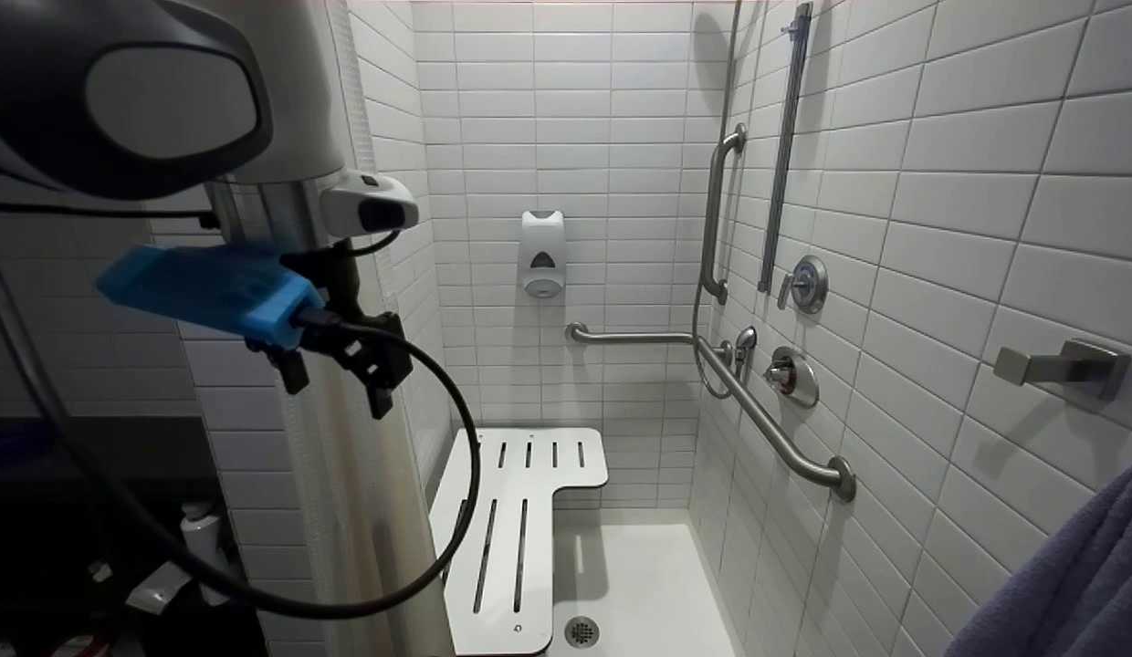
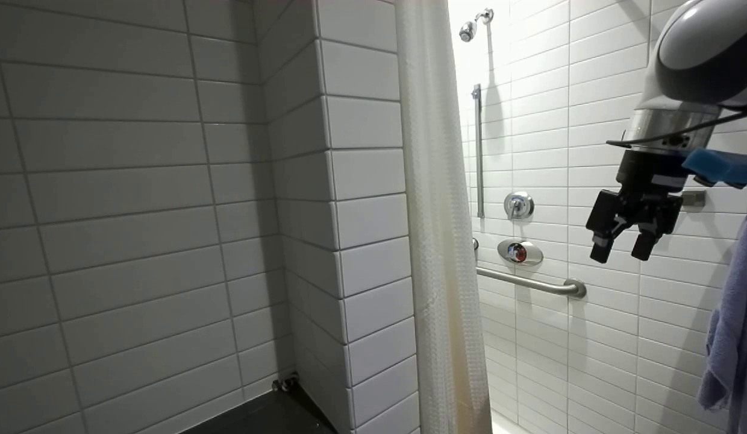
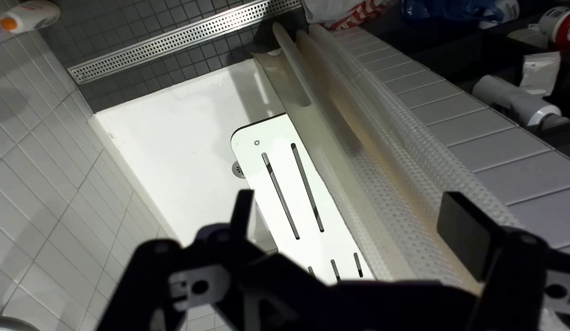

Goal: Move the shower curtain to the right

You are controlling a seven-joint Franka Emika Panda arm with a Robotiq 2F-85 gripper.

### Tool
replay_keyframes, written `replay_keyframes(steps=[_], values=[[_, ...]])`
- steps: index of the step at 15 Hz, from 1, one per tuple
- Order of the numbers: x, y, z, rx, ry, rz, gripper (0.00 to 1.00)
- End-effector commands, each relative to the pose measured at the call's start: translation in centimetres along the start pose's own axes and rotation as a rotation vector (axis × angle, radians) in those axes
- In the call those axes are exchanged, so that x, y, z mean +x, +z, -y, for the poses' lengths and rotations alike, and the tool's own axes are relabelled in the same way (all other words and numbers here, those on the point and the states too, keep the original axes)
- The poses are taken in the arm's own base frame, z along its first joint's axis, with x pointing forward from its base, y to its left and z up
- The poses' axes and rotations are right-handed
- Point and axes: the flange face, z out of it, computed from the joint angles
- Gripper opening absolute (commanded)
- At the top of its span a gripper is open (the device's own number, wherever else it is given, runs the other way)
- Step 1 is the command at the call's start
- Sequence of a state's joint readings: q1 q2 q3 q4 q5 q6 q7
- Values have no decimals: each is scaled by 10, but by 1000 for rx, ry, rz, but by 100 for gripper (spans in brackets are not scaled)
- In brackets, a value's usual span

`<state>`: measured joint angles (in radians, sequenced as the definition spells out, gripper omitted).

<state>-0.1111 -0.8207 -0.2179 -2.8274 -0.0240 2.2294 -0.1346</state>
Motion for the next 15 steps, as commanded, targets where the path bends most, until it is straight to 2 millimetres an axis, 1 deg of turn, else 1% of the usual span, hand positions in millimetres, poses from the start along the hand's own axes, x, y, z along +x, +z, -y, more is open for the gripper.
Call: replay_keyframes(steps=[1, 4, 15], values=[[0, -1, 0, 0, 0, 1, 100], [0, -1, 0, 0, 0, 1, 100], [8, -15, -4, -15, 2, -8, 100]])
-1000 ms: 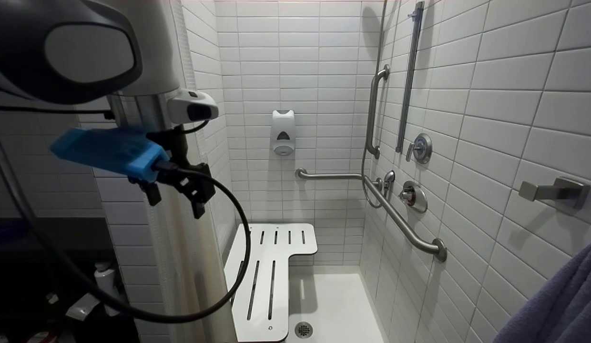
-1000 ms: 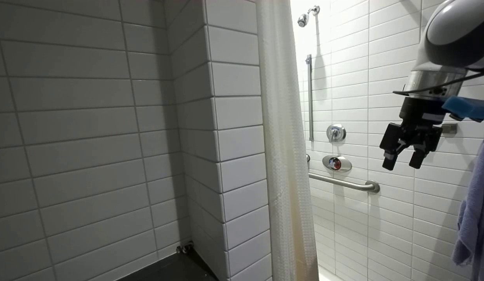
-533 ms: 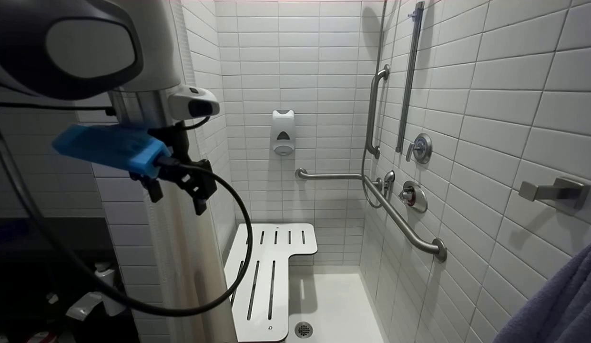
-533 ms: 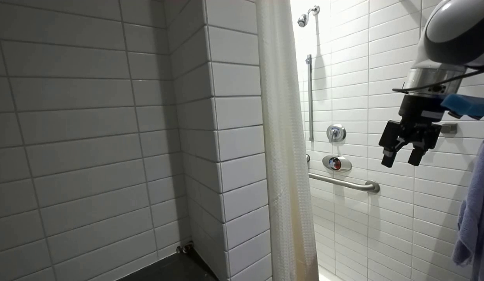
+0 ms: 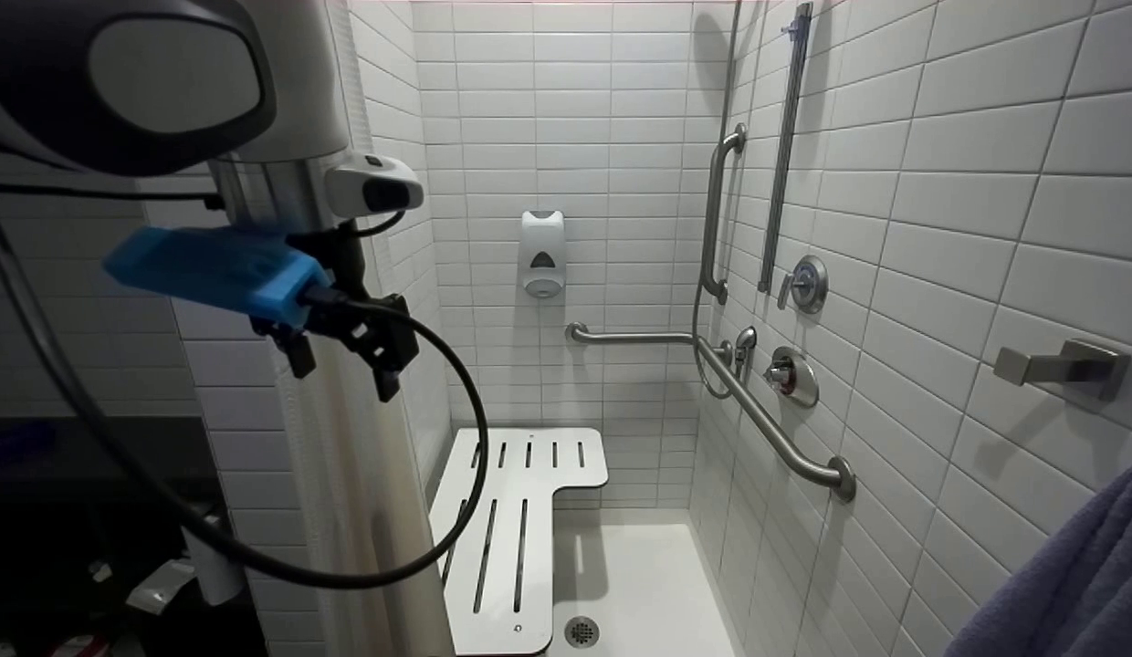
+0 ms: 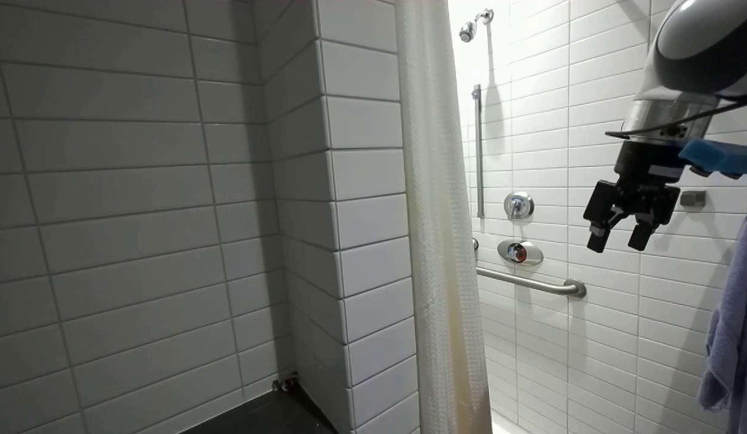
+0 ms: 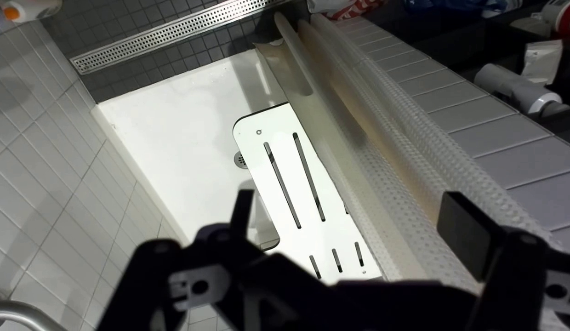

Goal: Move the shower curtain to the right

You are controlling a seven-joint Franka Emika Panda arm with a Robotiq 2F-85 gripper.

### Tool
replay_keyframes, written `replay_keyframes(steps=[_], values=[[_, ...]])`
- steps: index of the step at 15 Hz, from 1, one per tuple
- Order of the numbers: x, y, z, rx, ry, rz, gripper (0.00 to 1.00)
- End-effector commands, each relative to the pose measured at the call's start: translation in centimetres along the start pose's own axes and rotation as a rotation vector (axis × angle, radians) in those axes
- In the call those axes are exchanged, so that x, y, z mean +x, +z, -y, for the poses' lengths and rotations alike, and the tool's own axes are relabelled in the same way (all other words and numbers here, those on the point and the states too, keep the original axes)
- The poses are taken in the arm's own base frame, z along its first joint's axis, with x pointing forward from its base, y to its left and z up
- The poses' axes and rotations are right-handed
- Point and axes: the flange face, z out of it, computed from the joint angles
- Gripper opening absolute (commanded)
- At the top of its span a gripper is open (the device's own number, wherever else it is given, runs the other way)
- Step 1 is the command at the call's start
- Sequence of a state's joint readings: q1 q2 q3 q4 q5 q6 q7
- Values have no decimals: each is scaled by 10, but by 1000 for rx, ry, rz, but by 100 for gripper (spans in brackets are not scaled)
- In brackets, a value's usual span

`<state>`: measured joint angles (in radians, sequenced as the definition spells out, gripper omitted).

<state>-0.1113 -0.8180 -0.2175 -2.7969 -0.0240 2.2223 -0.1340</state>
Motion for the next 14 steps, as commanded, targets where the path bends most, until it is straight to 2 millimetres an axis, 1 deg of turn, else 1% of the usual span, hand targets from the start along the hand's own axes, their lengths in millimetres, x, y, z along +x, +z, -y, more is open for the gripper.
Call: replay_keyframes(steps=[1, 4, 7, 10, 11, 14], values=[[1, -4, -3, -16, -2, 13, 100], [1, -13, -7, -44, -4, 24, 100], [0, -30, -16, -103, -13, 35, 100], [2, -56, -19, -173, -83, 7, 100], [4, -61, -21, -190, -110, 0, 100], [11, -83, -23, -238, -234, -34, 100]])
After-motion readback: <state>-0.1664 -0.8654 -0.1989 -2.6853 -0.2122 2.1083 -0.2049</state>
